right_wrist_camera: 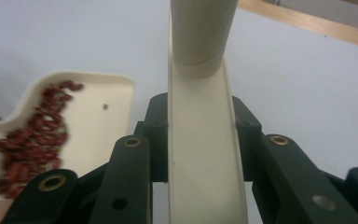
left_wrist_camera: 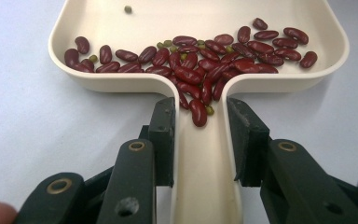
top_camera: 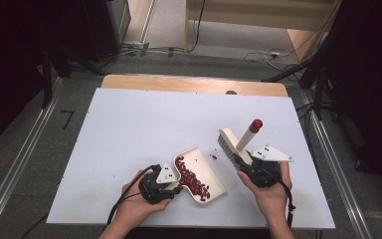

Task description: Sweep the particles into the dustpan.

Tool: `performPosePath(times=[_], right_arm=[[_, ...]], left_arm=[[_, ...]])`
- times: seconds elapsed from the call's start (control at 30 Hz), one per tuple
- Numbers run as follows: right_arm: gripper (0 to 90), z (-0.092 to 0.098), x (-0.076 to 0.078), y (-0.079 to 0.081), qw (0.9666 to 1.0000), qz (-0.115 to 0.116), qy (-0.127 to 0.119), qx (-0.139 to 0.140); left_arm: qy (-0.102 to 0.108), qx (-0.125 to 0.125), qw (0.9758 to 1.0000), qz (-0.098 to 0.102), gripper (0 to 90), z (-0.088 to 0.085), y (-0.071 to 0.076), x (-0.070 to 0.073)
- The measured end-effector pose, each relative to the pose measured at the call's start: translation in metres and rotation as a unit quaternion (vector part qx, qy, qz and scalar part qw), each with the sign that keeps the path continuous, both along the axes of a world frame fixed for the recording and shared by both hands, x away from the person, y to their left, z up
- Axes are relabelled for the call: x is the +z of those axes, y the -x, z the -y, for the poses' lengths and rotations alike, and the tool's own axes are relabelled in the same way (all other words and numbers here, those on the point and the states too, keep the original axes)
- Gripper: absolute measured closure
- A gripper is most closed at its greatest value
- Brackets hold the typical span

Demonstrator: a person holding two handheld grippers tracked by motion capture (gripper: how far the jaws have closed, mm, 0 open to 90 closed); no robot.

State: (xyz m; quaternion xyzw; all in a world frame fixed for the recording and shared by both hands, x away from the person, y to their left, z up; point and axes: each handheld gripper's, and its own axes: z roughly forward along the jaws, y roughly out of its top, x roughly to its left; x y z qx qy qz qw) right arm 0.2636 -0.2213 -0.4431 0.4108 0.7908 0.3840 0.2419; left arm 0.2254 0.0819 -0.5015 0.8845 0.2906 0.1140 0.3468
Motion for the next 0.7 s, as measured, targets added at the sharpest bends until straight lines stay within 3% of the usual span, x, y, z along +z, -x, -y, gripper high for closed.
performPosePath(times=[0.17,0.3,0.47,0.6,0.7], right_arm=[[64.9,-0.01,-0.021,-0.017,0.999,-0.026,0.037,-0.006],[65.0,-0.026,-0.018,-0.016,0.9976,-0.042,0.044,0.032],[64.9,-0.044,-0.016,0.001,0.9934,-0.057,0.038,0.092],[64.9,-0.054,-0.012,0.02,0.9872,-0.06,0.028,0.145],[64.9,-0.059,-0.01,0.03,0.9842,-0.056,0.034,0.165]], left_arm=[[-0.001,0.0,1.0,-0.005,65.5,0.0,-0.001,-0.002],[0.0,0.0,1.0,-0.006,65.5,0.0,-0.001,-0.003],[0.003,0.0,1.0,-0.007,65.5,0.0,-0.002,-0.004],[0.001,-0.001,1.0,-0.004,65.5,0.0,-0.002,-0.004],[0.003,-0.001,1.0,-0.003,65.5,-0.001,-0.001,-0.005]])
